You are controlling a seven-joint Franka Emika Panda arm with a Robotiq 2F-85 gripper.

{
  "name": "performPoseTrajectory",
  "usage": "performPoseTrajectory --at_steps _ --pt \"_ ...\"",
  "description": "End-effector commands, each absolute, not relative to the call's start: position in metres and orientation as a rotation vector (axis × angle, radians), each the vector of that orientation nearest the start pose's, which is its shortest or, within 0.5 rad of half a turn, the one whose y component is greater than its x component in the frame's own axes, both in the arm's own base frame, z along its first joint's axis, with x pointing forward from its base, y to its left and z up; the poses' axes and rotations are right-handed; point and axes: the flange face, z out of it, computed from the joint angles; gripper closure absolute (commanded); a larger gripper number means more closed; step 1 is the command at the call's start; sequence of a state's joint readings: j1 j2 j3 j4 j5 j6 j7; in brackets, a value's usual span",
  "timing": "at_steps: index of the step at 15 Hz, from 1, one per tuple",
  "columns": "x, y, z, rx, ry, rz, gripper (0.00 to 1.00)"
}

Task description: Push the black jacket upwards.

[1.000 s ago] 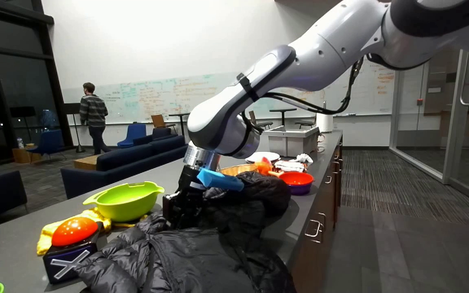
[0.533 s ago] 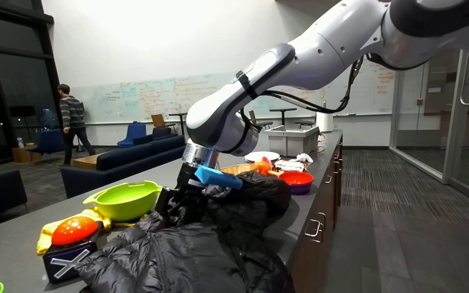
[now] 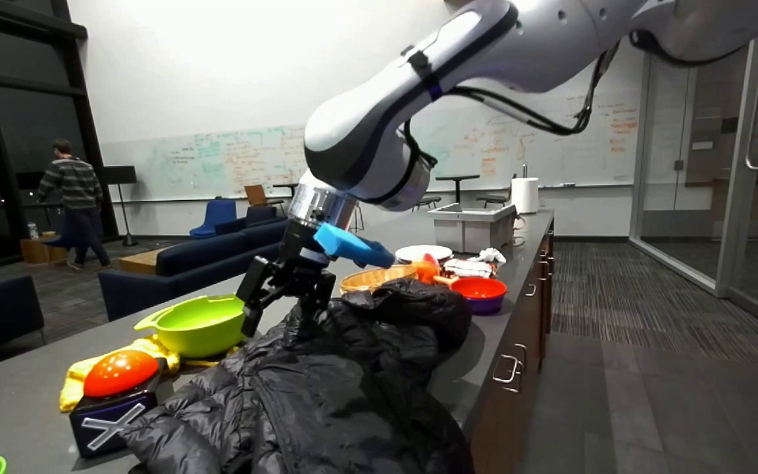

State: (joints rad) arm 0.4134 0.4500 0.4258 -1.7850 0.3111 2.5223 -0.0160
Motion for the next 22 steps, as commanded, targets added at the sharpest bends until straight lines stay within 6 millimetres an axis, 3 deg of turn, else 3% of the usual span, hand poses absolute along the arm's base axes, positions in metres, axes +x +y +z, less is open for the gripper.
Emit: performPoseTrajectory --at_steps 1,4,6,17,22 --pt "0.423 0.461 0.404 -2.583 -0.762 -0.279 0.0" --pt "0.399 0.454 0.429 -2.592 -0.774 -0.313 0.0" --pt "0.393 0.453 0.433 -2.598 -0.775 -0.314 0.0" --pt "0.411 0.436 0.414 -2.831 -0.776 -0.374 0.0" --pt "0.392 0.431 0.413 -2.869 -0.813 -0.406 0.0"
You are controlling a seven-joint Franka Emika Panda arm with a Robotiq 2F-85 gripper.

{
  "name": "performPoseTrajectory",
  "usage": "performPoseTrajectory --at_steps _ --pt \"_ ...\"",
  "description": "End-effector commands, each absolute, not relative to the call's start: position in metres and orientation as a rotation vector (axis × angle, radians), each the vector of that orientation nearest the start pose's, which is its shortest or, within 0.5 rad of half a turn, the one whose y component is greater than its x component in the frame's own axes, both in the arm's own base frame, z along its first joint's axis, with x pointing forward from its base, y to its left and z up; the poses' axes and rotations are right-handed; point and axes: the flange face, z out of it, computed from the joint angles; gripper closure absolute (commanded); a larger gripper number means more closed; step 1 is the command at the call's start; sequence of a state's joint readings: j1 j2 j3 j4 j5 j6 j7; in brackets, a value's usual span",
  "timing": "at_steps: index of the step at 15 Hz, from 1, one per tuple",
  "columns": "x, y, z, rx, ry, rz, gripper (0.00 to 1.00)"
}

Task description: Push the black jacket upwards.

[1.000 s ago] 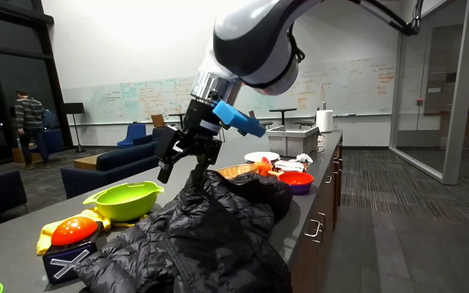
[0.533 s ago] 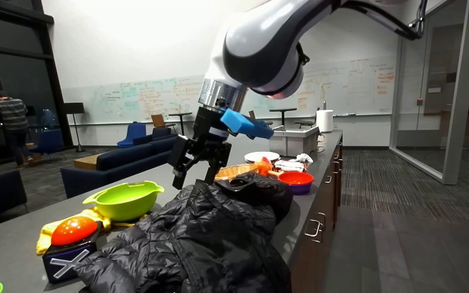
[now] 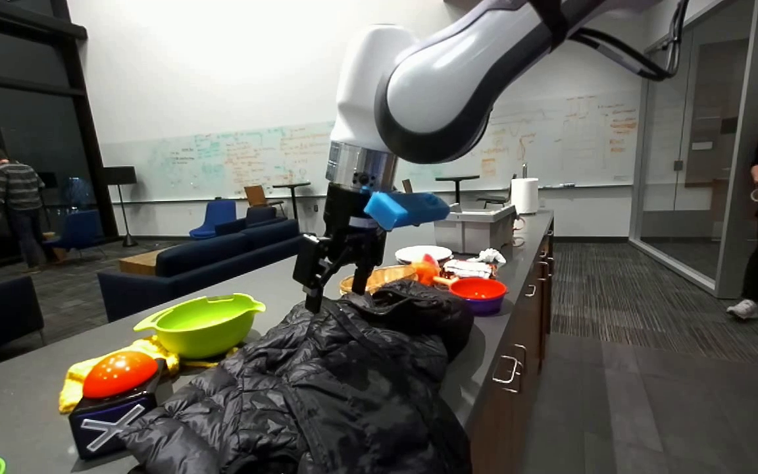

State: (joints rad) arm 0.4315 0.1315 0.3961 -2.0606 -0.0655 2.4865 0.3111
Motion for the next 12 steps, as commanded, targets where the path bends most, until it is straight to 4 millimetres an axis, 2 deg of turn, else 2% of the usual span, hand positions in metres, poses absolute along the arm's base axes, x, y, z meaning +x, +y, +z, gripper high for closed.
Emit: performPoseTrajectory --at_steps 1,5,8,12 --pt "0.383 0.428 0.413 -2.869 -0.824 -0.412 0.0" --pt "0.345 0.406 0.412 -2.884 -0.847 -0.442 0.0" --pt "0.311 0.38 0.413 -2.892 -0.844 -0.48 0.0" --pt "0.268 0.338 0.4 -2.896 -0.79 -0.498 0.0"
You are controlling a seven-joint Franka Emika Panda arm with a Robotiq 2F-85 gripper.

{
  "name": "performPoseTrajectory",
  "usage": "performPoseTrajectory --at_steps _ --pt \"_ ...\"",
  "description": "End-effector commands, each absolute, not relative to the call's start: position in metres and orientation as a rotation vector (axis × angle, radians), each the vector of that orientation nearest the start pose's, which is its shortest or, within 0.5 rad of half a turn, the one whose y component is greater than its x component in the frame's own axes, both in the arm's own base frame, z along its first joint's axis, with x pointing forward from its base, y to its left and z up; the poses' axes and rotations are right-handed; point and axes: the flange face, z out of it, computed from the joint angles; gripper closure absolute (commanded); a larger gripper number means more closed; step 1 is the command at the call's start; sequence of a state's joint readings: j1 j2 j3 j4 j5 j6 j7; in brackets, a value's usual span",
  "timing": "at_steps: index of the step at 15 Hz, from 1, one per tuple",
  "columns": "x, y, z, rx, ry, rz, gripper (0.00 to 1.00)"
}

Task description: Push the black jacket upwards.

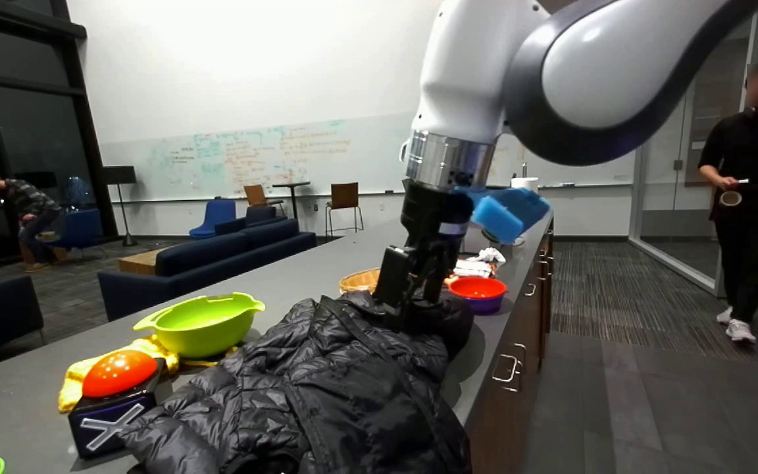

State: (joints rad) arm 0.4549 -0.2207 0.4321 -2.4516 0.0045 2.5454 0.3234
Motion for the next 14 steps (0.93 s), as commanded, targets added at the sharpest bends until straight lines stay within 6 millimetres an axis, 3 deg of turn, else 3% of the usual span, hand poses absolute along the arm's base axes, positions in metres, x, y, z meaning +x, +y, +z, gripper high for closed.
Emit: performPoseTrajectory --at_steps 1,6,7,9,10,14 --pt "0.259 0.329 0.394 -2.894 -0.765 -0.491 0.0" --pt "0.231 0.278 0.352 -2.807 -0.647 -0.363 0.0" --pt "0.253 0.301 0.362 -2.782 -0.639 -0.33 0.0" --pt "0.256 0.291 0.354 -2.708 -0.619 -0.278 0.0" --pt "0.25 0.294 0.362 -2.76 -0.624 -0.301 0.0" --pt "0.258 0.29 0.355 -2.726 -0.613 -0.267 0.0"
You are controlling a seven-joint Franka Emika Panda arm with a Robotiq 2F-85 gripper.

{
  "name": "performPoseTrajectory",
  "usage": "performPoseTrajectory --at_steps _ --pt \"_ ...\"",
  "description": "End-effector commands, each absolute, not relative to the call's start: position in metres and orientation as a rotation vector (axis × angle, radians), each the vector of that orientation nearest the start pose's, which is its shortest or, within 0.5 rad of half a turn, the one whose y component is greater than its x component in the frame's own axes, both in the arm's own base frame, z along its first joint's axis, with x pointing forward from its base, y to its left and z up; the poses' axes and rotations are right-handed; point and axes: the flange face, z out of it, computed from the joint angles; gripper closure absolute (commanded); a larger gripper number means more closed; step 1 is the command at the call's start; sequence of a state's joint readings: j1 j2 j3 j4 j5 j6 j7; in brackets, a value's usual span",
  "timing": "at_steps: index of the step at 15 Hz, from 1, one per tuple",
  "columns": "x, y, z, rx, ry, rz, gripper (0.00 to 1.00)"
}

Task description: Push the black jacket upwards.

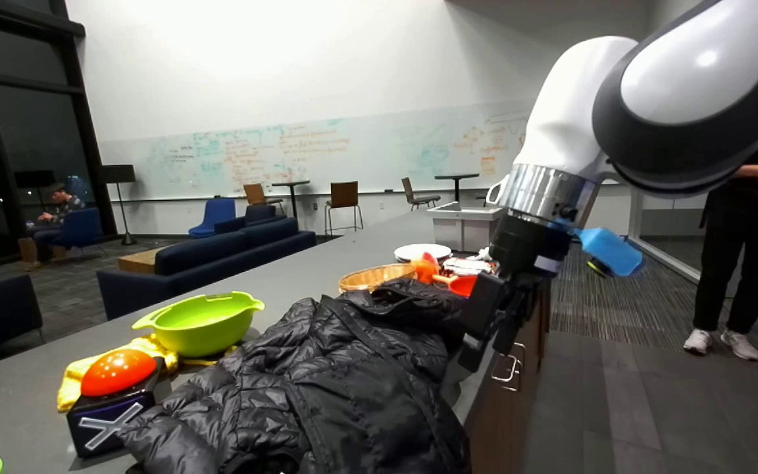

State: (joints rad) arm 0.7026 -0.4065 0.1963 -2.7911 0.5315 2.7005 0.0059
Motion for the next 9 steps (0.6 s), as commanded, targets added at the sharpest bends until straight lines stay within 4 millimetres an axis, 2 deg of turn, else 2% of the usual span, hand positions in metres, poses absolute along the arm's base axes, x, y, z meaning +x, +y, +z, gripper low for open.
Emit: performPoseTrajectory --at_steps 1,9 --pt "0.2582 0.2905 0.3549 -2.726 -0.614 -0.267 0.0" --pt "0.2571 0.2921 0.3546 -2.724 -0.621 -0.266 0.0"
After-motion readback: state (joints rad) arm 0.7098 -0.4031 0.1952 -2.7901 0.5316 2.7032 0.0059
